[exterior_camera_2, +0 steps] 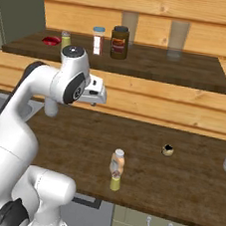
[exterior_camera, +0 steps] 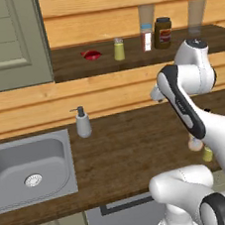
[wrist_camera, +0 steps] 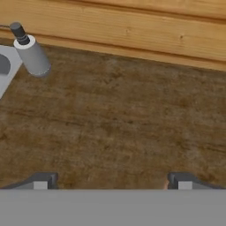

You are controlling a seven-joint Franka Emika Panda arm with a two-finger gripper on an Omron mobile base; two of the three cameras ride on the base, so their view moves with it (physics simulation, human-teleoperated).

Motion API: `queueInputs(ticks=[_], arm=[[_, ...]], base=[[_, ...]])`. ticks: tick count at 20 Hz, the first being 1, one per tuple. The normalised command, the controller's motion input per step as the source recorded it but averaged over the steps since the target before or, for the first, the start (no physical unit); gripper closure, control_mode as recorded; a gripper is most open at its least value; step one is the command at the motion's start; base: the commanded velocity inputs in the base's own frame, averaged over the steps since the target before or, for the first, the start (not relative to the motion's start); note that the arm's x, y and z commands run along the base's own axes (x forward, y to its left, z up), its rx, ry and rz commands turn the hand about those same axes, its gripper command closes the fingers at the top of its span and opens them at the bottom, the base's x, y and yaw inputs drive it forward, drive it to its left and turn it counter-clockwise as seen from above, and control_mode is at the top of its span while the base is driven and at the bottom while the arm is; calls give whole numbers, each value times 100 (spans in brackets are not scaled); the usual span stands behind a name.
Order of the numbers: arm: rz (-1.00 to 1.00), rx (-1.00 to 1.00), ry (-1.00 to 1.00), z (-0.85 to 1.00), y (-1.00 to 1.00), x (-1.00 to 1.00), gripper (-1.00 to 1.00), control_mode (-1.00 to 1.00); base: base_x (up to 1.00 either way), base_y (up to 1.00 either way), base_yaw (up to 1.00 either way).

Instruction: Put the shaker and condiment bottle from the counter next to their counterparts in the cabinet.

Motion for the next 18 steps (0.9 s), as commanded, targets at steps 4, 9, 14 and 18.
queueInputs(ticks=[4,9,14,18], arm=[[2,-1,0,-22,-33,-11,-100,-100],[3,-11,1,-64,-37,-56,-100,-100],[1,0,0,-7,-4,-12,-100,-100],[0,0,1,-17,-59,52,-100,-100]], base=[[0,0,0],[0,0,0],[0,0,0],[0,0,0]])
